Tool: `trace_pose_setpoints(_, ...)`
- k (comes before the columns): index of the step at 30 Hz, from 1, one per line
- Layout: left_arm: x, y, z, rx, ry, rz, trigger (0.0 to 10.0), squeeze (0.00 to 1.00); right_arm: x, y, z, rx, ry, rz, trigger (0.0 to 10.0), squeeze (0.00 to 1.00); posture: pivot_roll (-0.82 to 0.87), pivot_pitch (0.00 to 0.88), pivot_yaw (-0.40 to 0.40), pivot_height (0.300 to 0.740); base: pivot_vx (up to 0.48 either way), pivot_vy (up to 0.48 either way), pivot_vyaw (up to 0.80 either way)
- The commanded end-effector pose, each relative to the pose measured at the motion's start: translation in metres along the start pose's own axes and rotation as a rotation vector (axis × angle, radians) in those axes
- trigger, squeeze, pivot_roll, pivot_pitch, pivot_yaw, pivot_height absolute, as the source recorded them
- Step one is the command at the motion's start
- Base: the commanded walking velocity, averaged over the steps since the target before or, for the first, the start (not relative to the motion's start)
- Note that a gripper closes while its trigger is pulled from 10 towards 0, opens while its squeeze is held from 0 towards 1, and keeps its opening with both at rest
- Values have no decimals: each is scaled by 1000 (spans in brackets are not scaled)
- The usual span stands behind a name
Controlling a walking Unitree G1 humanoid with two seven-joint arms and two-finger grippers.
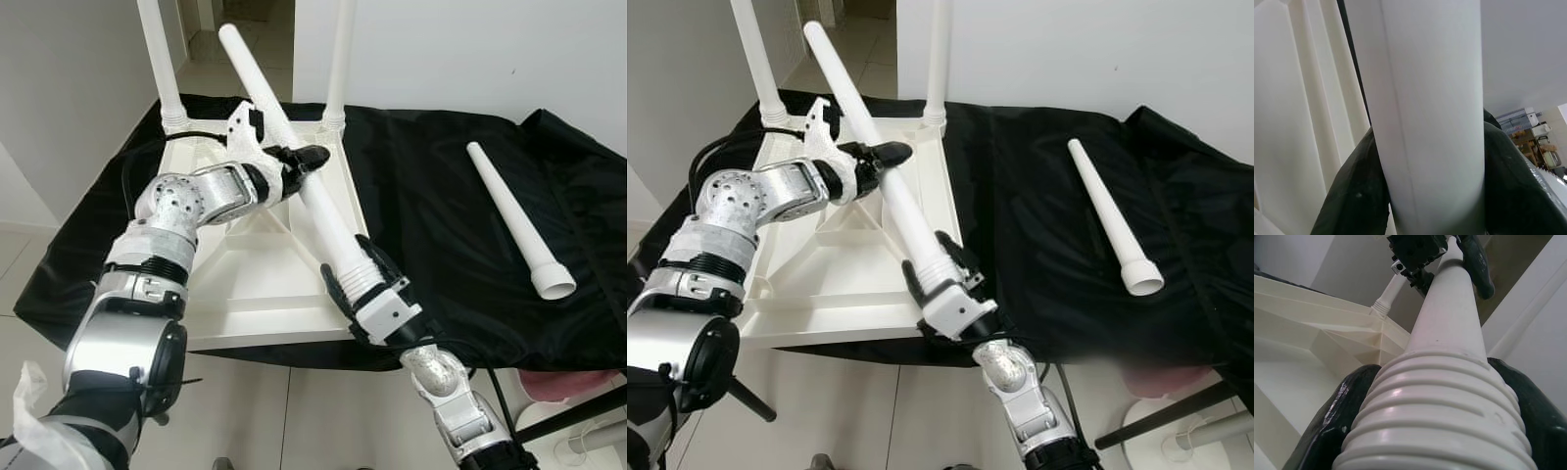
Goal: Building children table
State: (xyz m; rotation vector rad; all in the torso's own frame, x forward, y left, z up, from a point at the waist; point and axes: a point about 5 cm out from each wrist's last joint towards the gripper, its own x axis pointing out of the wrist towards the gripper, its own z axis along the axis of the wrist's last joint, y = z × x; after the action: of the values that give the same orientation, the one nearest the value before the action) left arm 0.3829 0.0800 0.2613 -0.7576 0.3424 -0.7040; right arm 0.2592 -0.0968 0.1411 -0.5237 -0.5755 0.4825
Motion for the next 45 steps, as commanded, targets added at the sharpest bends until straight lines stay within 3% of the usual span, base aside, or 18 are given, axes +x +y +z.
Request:
trace_pose_setpoints(1,-3,-22,5,27,-9,-412,0,0,-2,-2,0,8,-3,-18,10000,0,-58,70,13,740,0,0,0)
trace_pose_setpoints(4,-3,-21,6,15,-18,-409,0,0,-2,-3,-1,17,0,-31,10000,0,-58,69,13,740,0,0,0)
trace_pose_setpoints(5,-2,-21,7,9,-23,-406,0,0,-2,-4,-1,22,1,-38,10000,220,-58,66,13,740,0,0,0)
trace_pose_setpoints(6,-2,-21,7,9,-23,-406,0,0,-2,-4,-1,22,1,-38,10000,220,-58,66,13,740,0,0,0)
trace_pose_setpoints(7,-2,-21,8,7,-25,-405,0,0,-2,-4,-1,25,1,-41,10000,1000,-59,64,12,740,0,0,0)
trace_pose_setpoints(8,-2,-20,8,24,-28,-400,4118,0,-2,-5,-1,40,-1,-46,10000,1000,-58,59,10,740,0,0,0)
trace_pose_setpoints(9,-1,-20,10,35,-33,-391,10000,0,-2,-6,-1,61,-1,-56,10000,1000,-58,54,9,740,0,0,0)
trace_pose_setpoints(15,-1,-21,15,52,-55,-378,10000,0,0,-12,-4,124,13,-113,10000,1000,-46,41,-1,740,0,0,0)
trace_pose_setpoints(19,-3,-16,23,66,-94,-335,10000,0,2,-17,-9,223,52,-154,10000,1000,-42,41,-4,740,0,0,0)
trace_pose_setpoints(20,-5,-15,28,70,-117,-324,10000,0,1,-16,-11,254,66,-144,10000,165,-38,40,-7,740,0,0,0)
trace_pose_setpoints(21,-6,-14,32,72,-131,-319,10000,0,0,-16,-11,270,74,-134,10000,0,-37,40,-7,740,0,0,0)
trace_pose_setpoints(29,-16,-5,53,79,-224,-258,10000,0,-8,-17,-15,293,100,-166,10000,0,-29,45,-10,740,0,0,0)
trace_pose_setpoints(41,-14,-22,54,305,-306,-214,10000,0,13,-26,-6,398,107,-131,10000,0,-29,41,-14,740,0,0,0)
trace_pose_setpoints(45,-11,-22,51,388,-317,-175,10000,0,18,-28,-5,385,113,-127,10000,0,-30,37,-18,740,0,0,0)
